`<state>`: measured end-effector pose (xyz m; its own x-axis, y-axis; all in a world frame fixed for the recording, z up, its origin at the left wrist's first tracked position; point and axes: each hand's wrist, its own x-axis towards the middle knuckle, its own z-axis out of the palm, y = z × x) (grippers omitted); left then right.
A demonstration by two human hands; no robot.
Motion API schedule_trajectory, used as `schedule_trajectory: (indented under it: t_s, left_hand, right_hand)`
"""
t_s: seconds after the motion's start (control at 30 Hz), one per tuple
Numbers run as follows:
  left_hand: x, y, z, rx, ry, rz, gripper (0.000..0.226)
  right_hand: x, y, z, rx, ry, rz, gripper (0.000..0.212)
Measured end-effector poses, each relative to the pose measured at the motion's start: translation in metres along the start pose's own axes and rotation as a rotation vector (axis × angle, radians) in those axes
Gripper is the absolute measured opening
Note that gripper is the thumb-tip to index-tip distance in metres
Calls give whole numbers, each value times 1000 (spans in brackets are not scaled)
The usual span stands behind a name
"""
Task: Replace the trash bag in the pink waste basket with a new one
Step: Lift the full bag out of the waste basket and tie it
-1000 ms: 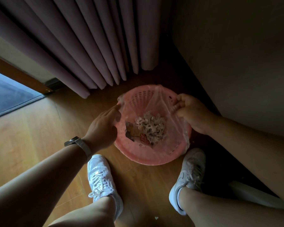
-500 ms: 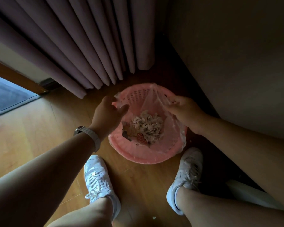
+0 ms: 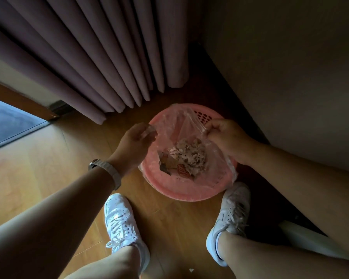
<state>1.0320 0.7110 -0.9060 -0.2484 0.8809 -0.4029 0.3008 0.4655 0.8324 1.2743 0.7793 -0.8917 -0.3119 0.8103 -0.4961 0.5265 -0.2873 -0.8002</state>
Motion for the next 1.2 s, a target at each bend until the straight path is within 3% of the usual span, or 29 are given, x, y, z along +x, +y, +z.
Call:
schedule_trajectory:
  t_s: [0.03, 0.2, 0.33, 0.4, 0.47, 0.57, 0.7, 0.87, 1.07, 1.2]
  left_hand:
    - [0, 0, -1, -46, -6, -25, 6]
    - [-7, 1, -3, -76, 12, -54, 33]
    - [-19, -7, -9, 151, 61, -66, 33]
    - [-27, -8, -19, 276, 7, -74, 33]
    - [-34, -7, -28, 376, -82, -100, 30]
    - [-47, -9, -35, 396, -188, -129, 17]
    - [-63, -15, -30, 382, -221, -143, 25]
    - [-59, -17, -32, 464, -295, -170, 4]
    - [-54, -5, -34, 315, -276, -119, 11]
    - [-55, 15, -31, 327, -222, 16, 10]
  right_hand:
    - [-1, -1, -1, 5, 3, 1, 22]
    - [-6, 4, -8, -56, 29, -15, 5]
    - [-25, 12, -21, -192, 50, 42, 15]
    - [-38, 9, -30, -206, 12, 88, 28]
    - [-49, 8, -35, -183, -25, 158, 34]
    - [-58, 11, -36, -194, -108, 223, 27]
    - [-66, 22, -30, -344, -261, 229, 28]
    - [-61, 22, -29, -489, -267, 212, 14]
    - [-55, 7, -36, -83, -245, 239, 16]
    - [-55, -11, -37, -7, -104, 126, 14]
